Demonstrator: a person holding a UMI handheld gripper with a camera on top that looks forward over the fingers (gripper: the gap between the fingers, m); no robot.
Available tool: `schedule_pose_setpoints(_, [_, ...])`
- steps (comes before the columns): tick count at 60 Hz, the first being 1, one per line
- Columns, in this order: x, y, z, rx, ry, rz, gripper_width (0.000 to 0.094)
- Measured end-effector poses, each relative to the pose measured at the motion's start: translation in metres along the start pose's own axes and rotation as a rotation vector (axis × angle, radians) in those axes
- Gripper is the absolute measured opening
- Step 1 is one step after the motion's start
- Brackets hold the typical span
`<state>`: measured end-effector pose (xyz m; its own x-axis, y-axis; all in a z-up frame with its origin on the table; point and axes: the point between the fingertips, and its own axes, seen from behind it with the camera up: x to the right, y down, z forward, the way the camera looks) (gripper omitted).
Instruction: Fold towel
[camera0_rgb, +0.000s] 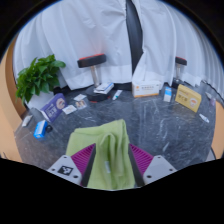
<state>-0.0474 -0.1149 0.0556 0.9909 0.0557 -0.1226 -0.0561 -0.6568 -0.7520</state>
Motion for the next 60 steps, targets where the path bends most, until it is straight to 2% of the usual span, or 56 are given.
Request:
schedule_pose_setpoints(6, [0.037, -0.004, -0.015, 0.019, 0.072, -0.040, 0.0834])
schedule_pose_setpoints(8, [0.042, -0.007, -0.023, 0.029, 0.083, -0.050, 0.0849])
schedule_pose_setpoints(21, [0.024, -0.024, -0.101, 0.094, 0.087, -0.111, 0.0847])
schedule_pose_setpoints(30, [-0.008, -0.018, -0.167, 0.144, 0.090, -0.116, 0.0844])
schedule_pose_setpoints(47, [-0.058, 0.037, -0.291, 0.188, 0.166, -0.104, 0.0849])
schedule_pose_setpoints(60, [-0.080, 0.083, -0.361, 0.170, 0.212, -0.120, 0.0849])
